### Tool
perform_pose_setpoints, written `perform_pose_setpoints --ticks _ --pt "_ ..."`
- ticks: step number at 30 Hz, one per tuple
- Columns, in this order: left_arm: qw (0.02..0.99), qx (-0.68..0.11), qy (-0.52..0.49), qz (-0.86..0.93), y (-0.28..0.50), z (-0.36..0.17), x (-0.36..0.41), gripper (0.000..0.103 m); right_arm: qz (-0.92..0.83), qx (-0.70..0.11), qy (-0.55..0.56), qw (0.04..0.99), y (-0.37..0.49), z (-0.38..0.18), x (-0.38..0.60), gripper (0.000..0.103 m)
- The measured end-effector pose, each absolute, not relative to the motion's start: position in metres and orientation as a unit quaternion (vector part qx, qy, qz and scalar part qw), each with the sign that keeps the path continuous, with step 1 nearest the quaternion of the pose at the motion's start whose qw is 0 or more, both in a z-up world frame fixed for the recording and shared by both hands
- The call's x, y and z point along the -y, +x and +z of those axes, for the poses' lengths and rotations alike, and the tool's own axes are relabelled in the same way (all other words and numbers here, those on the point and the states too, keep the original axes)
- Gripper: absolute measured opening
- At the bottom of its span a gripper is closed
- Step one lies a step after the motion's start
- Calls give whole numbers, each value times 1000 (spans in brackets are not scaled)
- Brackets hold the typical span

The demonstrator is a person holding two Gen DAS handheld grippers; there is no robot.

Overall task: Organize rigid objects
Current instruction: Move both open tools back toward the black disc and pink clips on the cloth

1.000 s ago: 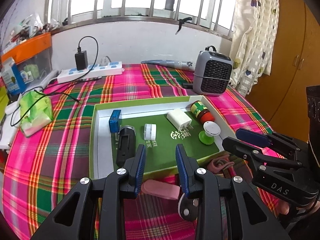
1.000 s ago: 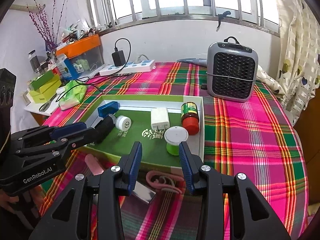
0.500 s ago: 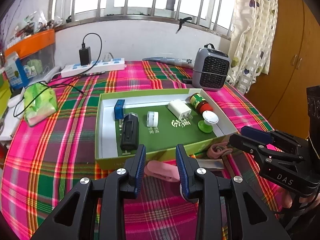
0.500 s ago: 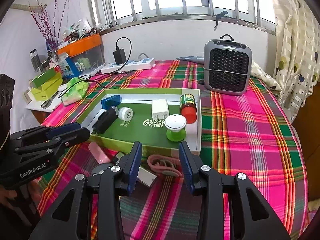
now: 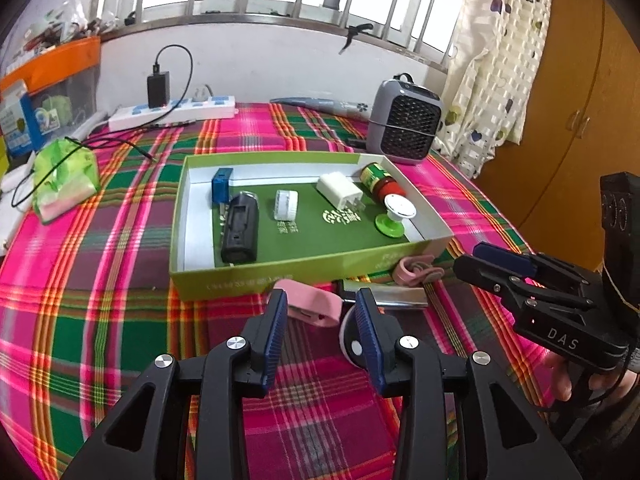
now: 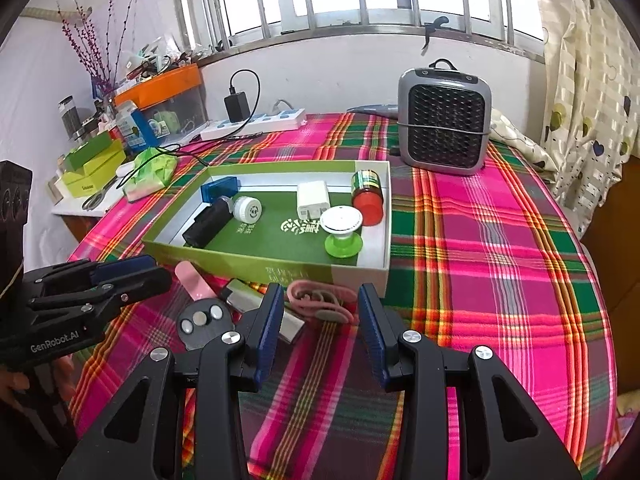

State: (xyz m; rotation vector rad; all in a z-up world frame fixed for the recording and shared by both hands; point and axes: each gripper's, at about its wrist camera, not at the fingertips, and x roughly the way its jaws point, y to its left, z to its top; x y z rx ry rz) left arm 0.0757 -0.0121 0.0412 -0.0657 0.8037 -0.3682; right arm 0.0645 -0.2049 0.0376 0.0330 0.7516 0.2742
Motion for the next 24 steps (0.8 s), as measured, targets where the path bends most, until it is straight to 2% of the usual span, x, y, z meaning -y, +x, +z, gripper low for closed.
perform_pose_setpoints --ticks 5,24 --pt "900 -394 -29 -185 70 37 14 35 134 -369 20 920 62 35 209 47" --pt "886 -416 -16 -204 71 24 30 36 138 -375 29 916 56 30 215 47"
